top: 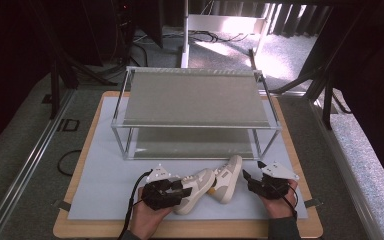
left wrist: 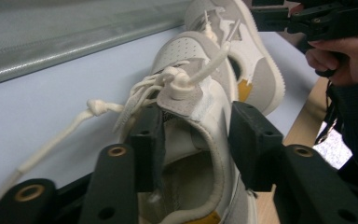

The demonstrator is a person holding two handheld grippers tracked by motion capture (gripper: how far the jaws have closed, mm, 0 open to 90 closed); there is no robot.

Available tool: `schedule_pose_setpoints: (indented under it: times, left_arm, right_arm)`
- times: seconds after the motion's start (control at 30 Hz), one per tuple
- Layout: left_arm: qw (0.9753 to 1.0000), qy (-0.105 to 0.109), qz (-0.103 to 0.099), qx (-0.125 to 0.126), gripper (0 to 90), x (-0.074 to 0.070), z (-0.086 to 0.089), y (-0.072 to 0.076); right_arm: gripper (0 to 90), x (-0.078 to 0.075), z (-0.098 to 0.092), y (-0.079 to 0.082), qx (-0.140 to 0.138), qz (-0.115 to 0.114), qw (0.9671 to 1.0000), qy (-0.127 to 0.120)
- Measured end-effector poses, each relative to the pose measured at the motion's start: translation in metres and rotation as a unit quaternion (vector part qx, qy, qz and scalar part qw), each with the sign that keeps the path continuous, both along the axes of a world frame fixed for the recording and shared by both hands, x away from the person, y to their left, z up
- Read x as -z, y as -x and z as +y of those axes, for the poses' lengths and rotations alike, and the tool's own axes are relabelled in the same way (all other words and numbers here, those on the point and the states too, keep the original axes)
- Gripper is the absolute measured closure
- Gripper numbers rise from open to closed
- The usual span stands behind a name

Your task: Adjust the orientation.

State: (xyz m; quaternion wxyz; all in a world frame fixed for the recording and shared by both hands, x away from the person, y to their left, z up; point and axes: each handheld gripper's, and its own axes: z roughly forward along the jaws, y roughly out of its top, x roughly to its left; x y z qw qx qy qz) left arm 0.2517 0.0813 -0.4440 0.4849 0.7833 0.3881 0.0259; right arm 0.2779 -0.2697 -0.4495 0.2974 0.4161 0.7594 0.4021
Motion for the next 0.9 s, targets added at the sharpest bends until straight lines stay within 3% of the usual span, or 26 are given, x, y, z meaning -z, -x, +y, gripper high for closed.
schedule_pose_setpoints:
  times: [0.13,0.2,0.33,0.5,0.57,0.73,0.9]
  left_arm:
    - [1.0,0.001,-0.001,0.001,62.2,0.0,0.0,0.001]
    - [1.0,-0.005,-0.004,0.004,63.0,-0.002,-0.001,0.002]
    - [0.9997,-0.018,-0.016,0.001,65.8,-0.004,-0.002,0.004]
    - [0.9991,-0.038,-0.016,-0.007,78.7,-0.002,0.002,0.003]
    - [0.9991,-0.038,-0.016,-0.007,79.9,-0.002,0.002,0.003]
    - [0.9974,-0.046,-0.031,-0.046,81.0,-0.002,0.012,0.002]
    - [0.9919,-0.071,-0.057,-0.089,81.0,-0.007,0.02,0.005]
  right_arm:
    - [36.3,-0.004,0.002,0.003,-0.009,-0.007,0.9998,-0.015]
    - [36.2,-0.008,0.003,0.006,-0.019,-0.017,0.999,-0.038]
    - [35.6,-0.012,0.008,0.007,-0.034,-0.019,0.9977,-0.056]
    - [34.9,-0.008,0.018,0.006,-0.048,-0.011,0.9978,-0.045]
    - [34.9,-0.007,0.02,0.005,-0.049,-0.009,0.9979,-0.041]
    - [35.0,-0.006,0.024,0.005,-0.054,-0.006,0.9978,-0.036]
    - [35.1,-0.006,0.024,0.005,-0.055,-0.006,0.9978,-0.037]
